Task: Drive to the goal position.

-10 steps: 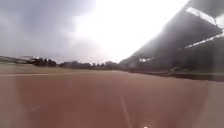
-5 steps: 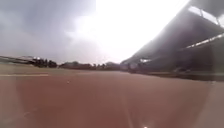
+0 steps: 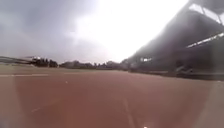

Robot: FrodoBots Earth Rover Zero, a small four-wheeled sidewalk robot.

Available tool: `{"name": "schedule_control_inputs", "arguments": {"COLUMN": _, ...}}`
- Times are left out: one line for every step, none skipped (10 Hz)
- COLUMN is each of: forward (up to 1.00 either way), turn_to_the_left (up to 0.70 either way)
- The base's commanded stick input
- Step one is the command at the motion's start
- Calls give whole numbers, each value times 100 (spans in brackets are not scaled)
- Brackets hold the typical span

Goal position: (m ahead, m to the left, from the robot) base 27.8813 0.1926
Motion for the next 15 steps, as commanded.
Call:
{"name": "schedule_control_inputs", "arguments": {"forward": 70, "turn_to_the_left": 0}}
{"name": "schedule_control_inputs", "arguments": {"forward": 70, "turn_to_the_left": 0}}
{"name": "schedule_control_inputs", "arguments": {"forward": 70, "turn_to_the_left": 0}}
{"name": "schedule_control_inputs", "arguments": {"forward": 70, "turn_to_the_left": 0}}
{"name": "schedule_control_inputs", "arguments": {"forward": 70, "turn_to_the_left": 0}}
{"name": "schedule_control_inputs", "arguments": {"forward": 70, "turn_to_the_left": 0}}
{"name": "schedule_control_inputs", "arguments": {"forward": 70, "turn_to_the_left": 0}}
{"name": "schedule_control_inputs", "arguments": {"forward": 70, "turn_to_the_left": 0}}
{"name": "schedule_control_inputs", "arguments": {"forward": 70, "turn_to_the_left": 0}}
{"name": "schedule_control_inputs", "arguments": {"forward": 70, "turn_to_the_left": 0}}
{"name": "schedule_control_inputs", "arguments": {"forward": 70, "turn_to_the_left": 0}}
{"name": "schedule_control_inputs", "arguments": {"forward": 70, "turn_to_the_left": 0}}
{"name": "schedule_control_inputs", "arguments": {"forward": 70, "turn_to_the_left": 0}}
{"name": "schedule_control_inputs", "arguments": {"forward": 70, "turn_to_the_left": 0}}
{"name": "schedule_control_inputs", "arguments": {"forward": 70, "turn_to_the_left": 0}}
